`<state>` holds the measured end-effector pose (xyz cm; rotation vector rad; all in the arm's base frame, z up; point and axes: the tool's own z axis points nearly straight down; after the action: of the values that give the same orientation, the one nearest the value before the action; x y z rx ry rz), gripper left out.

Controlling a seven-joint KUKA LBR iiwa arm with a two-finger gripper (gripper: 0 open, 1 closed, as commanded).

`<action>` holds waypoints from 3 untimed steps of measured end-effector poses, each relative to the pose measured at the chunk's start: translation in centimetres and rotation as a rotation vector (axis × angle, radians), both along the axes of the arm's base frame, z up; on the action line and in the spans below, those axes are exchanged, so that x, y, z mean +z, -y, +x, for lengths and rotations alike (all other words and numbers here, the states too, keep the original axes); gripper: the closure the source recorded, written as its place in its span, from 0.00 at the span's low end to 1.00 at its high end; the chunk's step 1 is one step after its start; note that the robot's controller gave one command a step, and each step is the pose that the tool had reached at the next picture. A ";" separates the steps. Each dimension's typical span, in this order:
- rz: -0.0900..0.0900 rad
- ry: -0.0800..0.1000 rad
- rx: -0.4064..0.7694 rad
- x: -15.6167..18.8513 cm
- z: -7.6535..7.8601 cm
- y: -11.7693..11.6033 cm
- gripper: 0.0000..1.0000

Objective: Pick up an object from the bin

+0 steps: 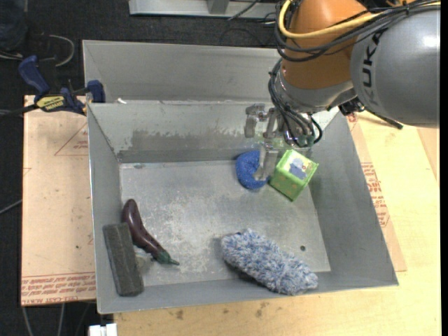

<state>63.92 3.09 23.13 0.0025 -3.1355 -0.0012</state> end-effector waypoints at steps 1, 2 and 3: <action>0.000 0.008 -0.001 0.5 0.1 0.0 0.00; 0.001 0.012 0.041 -2.7 -1.6 2.0 0.00; 0.001 0.004 -0.008 -3.8 -0.9 4.6 0.00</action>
Offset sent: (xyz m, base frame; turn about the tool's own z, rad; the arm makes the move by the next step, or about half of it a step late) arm -0.0301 -0.0376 -0.0539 -0.0699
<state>62.98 -1.51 19.31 -0.0093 -3.1397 -0.0022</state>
